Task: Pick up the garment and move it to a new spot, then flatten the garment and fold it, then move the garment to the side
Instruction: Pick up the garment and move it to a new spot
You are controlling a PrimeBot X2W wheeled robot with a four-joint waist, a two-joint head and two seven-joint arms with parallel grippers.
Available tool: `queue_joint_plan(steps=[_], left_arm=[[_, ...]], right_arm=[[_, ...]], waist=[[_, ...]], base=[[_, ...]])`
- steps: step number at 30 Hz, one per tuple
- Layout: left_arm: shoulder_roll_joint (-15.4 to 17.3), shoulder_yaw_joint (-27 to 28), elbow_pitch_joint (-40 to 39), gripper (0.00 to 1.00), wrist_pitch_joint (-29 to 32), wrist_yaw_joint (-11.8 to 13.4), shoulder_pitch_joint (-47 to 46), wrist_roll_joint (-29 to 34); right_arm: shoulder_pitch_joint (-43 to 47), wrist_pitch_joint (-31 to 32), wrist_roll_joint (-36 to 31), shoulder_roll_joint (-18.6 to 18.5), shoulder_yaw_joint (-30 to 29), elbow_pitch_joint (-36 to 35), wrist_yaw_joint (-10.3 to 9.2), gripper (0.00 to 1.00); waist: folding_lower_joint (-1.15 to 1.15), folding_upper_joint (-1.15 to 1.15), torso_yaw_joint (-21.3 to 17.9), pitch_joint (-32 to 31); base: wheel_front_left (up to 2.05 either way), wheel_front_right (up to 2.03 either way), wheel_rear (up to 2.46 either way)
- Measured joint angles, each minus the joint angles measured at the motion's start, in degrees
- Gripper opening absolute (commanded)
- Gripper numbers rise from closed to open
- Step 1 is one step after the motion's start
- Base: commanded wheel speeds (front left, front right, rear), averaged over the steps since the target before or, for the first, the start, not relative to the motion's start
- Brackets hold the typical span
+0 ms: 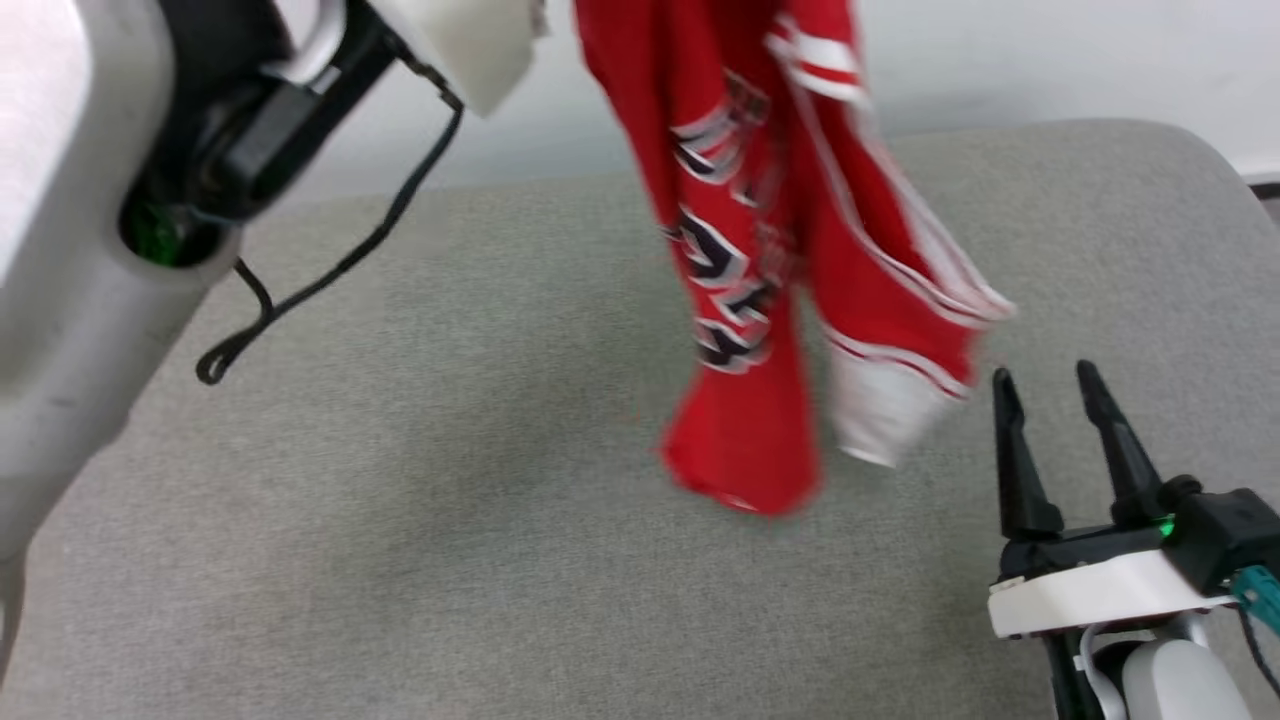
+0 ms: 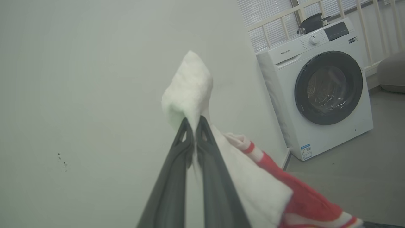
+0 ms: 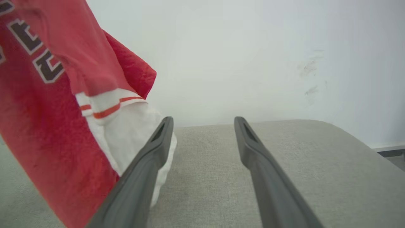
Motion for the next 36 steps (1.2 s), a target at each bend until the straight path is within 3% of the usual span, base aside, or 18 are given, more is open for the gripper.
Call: queue_joint_plan(steps=[5,9,15,24,25,26,36], left_arm=[[0.6,0.1,0.6,0.0,0.8,4.0,4.4,-0.7],[2.8,0.1,6.0,0.0,-0.7,5.4,11.3,-2.2],[5.7,-0.4,20.2,0.0,-5.9,4.7,21.8,-3.4],[3.8,0.0,38.2,0.0,-14.4,4.0,28.9,-4.9],[3.4,0.0,39.8,0.39,-15.2,3.9,29.4,-4.9],[3.2,0.0,41.4,1.0,-15.8,3.9,29.8,-5.2],[1.5,0.0,50.8,1.0,-24.4,3.8,31.9,-4.1]], right_arm=[[-0.1,0.0,0.0,0.0,-1.6,-0.6,0.0,1.0],[-0.9,0.0,0.0,0.0,-1.7,-1.3,0.0,1.0],[-2.0,0.0,-0.2,0.0,-0.5,-1.7,0.0,1.0],[-3.5,0.0,-2.1,0.0,1.0,-2.1,0.01,1.0],[-3.5,0.0,-2.2,0.0,1.0,-2.1,0.0,1.0],[-3.5,0.0,-2.3,0.0,0.9,-2.1,0.01,1.0],[-2.6,0.0,-3.8,0.0,0.0,-1.2,0.01,1.0]], waist=[[0.0,0.0,-1.0,1.7],[0.0,0.0,-1.2,3.5],[0.01,0.0,-1.1,6.8],[0.01,0.0,0.1,10.8],[0.01,0.0,0.4,10.9],[0.01,0.0,0.6,11.0],[0.0,0.0,3.2,7.1]], base=[[0.0,0.0,0.0],[0.0,0.0,0.0],[0.0,0.0,0.0],[0.0,0.0,0.0],[0.0,0.0,0.0],[0.0,0.0,0.0],[0.0,0.0,0.0]])
